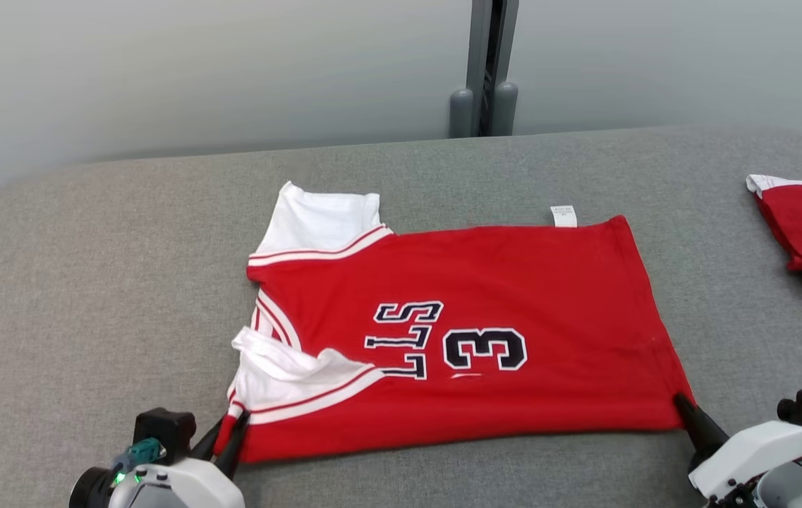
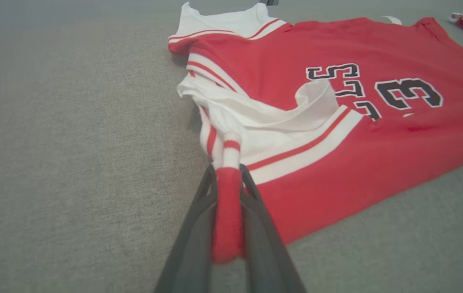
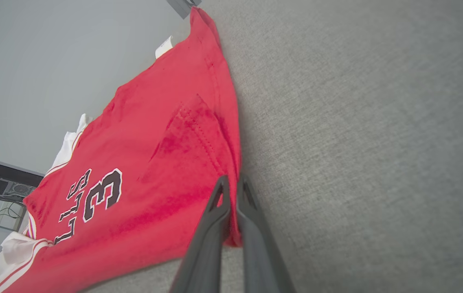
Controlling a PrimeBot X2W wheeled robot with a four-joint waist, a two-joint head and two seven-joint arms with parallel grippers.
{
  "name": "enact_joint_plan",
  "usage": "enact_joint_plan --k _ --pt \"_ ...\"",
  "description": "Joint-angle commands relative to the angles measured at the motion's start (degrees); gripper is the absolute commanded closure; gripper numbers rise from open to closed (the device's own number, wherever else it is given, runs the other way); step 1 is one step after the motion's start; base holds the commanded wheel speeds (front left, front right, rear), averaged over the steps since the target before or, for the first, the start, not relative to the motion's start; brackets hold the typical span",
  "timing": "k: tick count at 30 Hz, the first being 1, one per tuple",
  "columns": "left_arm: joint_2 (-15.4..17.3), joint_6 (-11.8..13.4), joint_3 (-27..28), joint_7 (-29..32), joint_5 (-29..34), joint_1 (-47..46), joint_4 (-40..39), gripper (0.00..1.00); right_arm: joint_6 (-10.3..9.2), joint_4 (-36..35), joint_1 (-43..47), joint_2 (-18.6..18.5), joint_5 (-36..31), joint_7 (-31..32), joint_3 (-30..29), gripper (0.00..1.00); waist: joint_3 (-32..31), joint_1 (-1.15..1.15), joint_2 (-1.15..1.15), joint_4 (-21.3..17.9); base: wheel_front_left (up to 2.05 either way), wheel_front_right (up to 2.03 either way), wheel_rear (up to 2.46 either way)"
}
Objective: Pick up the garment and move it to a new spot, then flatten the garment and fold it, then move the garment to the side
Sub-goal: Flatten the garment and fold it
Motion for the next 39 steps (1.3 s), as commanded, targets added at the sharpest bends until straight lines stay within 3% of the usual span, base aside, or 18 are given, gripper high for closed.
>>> enact_joint_plan --k 1,13,14,15,16,24,30,39 --pt "0.8 0.2 0.1 0.2 -0.3 0.5 -0.2 1.00 -0.02 -0.1 0.5 -0.7 0.3 0.2 -0.1 1.00 -0.2 0.00 0.00 -0.1 0.00 0.00 0.00" --pt "6.6 4.5 -1.3 8.1 -2.7 12.0 -13.2 0.97 -0.02 -5.6 8.8 -3.0 5.0 6.3 -0.9 1.00 -3.1 0.00 0.00 -1.8 0.00 0.00 0.00" --pt "6.9 4.8 -1.3 8.5 -2.6 12.3 -13.9 0.56 -0.02 -5.9 9.0 -3.1 5.0 6.5 -1.2 0.80 -3.0 0.00 0.00 -1.8 0.00 0.00 0.00" --pt "7.1 5.3 -1.0 8.7 -2.9 12.6 -14.7 0.33 -0.02 -6.3 9.3 -3.0 5.6 6.7 -1.7 0.80 -3.0 0.00 0.00 -1.8 0.00 0.00 0.00" --pt "7.3 5.6 -0.9 8.9 -2.9 12.7 -15.2 0.00 -0.01 -6.6 9.7 -2.9 6.2 7.0 -2.1 0.00 -2.9 0.00 0.00 -1.8 0.00 0.00 0.00" --pt "8.7 8.4 1.0 9.1 -2.8 12.4 -19.2 0.00 -0.01 -8.9 8.9 -4.9 3.8 5.3 -4.6 0.00 -2.5 0.00 0.00 -1.6 0.00 0.00 0.00" --pt "7.2 10.0 4.7 2.3 -1.8 9.9 -20.4 0.00 -0.01 -13.2 6.3 -6.4 -2.7 -0.4 -5.6 0.00 -1.5 0.00 0.00 -1.9 0.00 0.00 0.00" --pt "4.1 9.2 6.5 -6.5 0.4 5.3 -18.5 0.00 -0.01 -21.0 3.4 -7.0 -11.7 -7.3 -6.4 0.00 1.7 0.00 0.00 -2.8 0.00 0.00 0.00"
